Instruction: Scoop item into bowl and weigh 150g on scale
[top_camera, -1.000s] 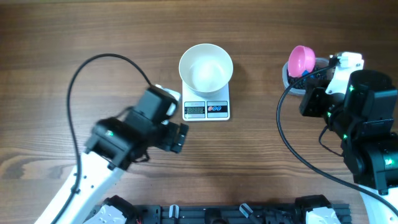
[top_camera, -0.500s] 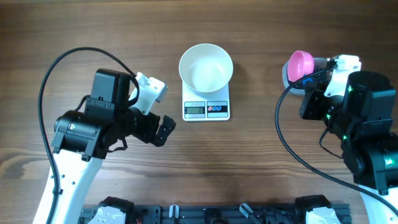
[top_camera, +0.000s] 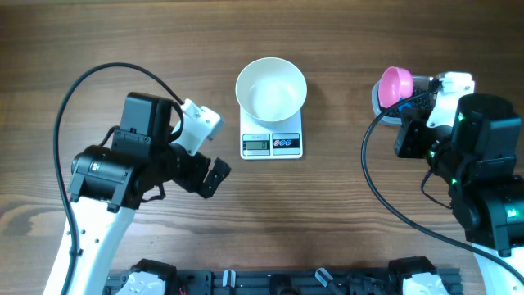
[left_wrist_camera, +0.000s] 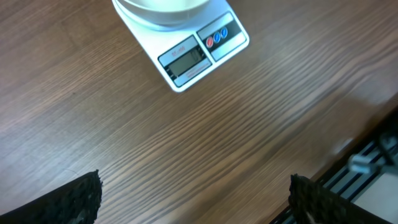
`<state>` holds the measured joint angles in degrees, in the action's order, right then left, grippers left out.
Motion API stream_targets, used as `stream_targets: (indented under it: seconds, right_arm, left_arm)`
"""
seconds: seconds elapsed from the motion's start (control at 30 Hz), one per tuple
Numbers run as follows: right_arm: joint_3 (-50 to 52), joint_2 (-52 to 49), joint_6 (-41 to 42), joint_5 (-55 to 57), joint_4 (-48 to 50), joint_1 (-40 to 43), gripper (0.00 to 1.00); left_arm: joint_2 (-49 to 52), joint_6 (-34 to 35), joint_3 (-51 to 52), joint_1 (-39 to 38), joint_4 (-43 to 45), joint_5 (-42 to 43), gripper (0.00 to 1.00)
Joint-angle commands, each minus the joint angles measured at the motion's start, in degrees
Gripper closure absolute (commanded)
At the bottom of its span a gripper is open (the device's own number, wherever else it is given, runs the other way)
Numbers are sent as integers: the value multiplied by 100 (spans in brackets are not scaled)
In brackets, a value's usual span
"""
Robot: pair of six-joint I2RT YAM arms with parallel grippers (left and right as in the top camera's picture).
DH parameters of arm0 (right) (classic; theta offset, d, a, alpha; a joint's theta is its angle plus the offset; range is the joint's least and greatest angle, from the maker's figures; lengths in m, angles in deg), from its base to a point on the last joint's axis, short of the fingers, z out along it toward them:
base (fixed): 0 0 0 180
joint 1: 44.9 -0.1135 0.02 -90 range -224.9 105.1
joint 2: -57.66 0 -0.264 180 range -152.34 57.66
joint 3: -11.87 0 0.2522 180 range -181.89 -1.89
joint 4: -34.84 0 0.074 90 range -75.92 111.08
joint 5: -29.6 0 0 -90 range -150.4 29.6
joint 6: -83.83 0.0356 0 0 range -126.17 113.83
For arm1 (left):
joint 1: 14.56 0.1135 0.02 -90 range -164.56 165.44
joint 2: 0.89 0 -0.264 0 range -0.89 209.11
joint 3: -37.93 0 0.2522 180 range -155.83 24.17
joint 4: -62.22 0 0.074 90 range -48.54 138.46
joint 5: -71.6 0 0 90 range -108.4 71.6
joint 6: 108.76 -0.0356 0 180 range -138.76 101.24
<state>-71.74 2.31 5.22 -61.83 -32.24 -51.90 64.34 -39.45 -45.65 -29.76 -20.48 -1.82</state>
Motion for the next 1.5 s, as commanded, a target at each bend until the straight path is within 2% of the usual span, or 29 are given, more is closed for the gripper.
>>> stream_targets:
  seconds: [0.0,0.17,1.2,1.47]
  right_arm:
    - [-81,-4,-92,-55,13,28,96]
    - [-81,-4,-72,-59,11,28,96]
    - [-81,-195,-98,-313,-85,28,96]
    - [-81,-308,-669,-245,-22,28,96]
  left_arm:
    - [-105,-616,-341,197,-118,-205,0]
    - [-105,-1355,-745,313,-442,44,0]
    - [-94,-1298,-793,310,-549,52,0]
    - [-94,-1298,-793,310,-549,52,0]
